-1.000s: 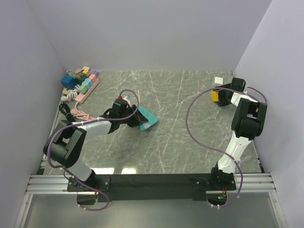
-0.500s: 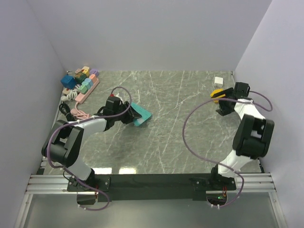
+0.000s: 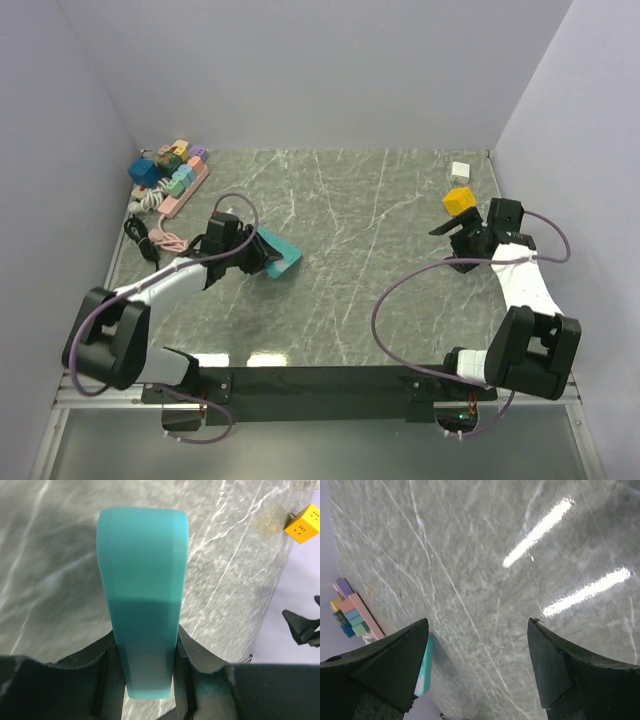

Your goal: Pull the plug off the socket

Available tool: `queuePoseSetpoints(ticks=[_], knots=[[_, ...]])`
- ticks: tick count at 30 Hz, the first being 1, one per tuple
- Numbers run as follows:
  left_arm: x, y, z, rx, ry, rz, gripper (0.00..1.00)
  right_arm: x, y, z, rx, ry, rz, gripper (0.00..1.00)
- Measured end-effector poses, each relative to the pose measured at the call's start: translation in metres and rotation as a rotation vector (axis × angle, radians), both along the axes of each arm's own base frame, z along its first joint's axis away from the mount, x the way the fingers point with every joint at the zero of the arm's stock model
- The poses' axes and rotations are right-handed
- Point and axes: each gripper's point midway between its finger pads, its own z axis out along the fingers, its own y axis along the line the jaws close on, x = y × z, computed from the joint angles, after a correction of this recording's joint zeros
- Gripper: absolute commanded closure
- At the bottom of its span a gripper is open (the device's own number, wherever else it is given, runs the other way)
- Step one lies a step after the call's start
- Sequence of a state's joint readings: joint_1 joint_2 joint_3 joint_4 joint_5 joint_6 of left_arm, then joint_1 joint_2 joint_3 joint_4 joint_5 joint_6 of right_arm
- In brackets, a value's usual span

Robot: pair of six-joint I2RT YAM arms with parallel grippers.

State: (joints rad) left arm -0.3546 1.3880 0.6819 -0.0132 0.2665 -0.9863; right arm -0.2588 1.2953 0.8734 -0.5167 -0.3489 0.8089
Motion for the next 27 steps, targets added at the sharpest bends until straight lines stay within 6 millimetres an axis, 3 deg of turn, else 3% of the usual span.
queuePoseSetpoints(ticks=[5, 13, 18, 22, 27], knots=[[-0.023, 0.02, 0.007, 0.008, 0.015, 0.062, 0.99, -0.008, 0.001, 0.0, -0.008, 0.003, 0.003, 0.16], [-0.053, 0.054, 0.011, 0.027, 0.038, 0.179, 1.0, 0.016, 0.006, -0.023, 0.044, 0.054, 0.017, 0.29], [-0.075, 0.092, 0.013, 0.034, 0.06, 0.36, 1.0, 0.021, 0.043, -0.013, 0.08, 0.023, 0.122, 0.39], [-0.091, 0.124, 0.003, 0.031, 0.122, 0.525, 1.0, 0.028, 0.076, -0.003, 0.097, -0.016, 0.22, 0.39], [-0.095, 0.141, -0.003, -0.043, 0.158, 0.678, 1.0, 0.034, 0.11, -0.001, 0.118, -0.022, 0.33, 0.39]])
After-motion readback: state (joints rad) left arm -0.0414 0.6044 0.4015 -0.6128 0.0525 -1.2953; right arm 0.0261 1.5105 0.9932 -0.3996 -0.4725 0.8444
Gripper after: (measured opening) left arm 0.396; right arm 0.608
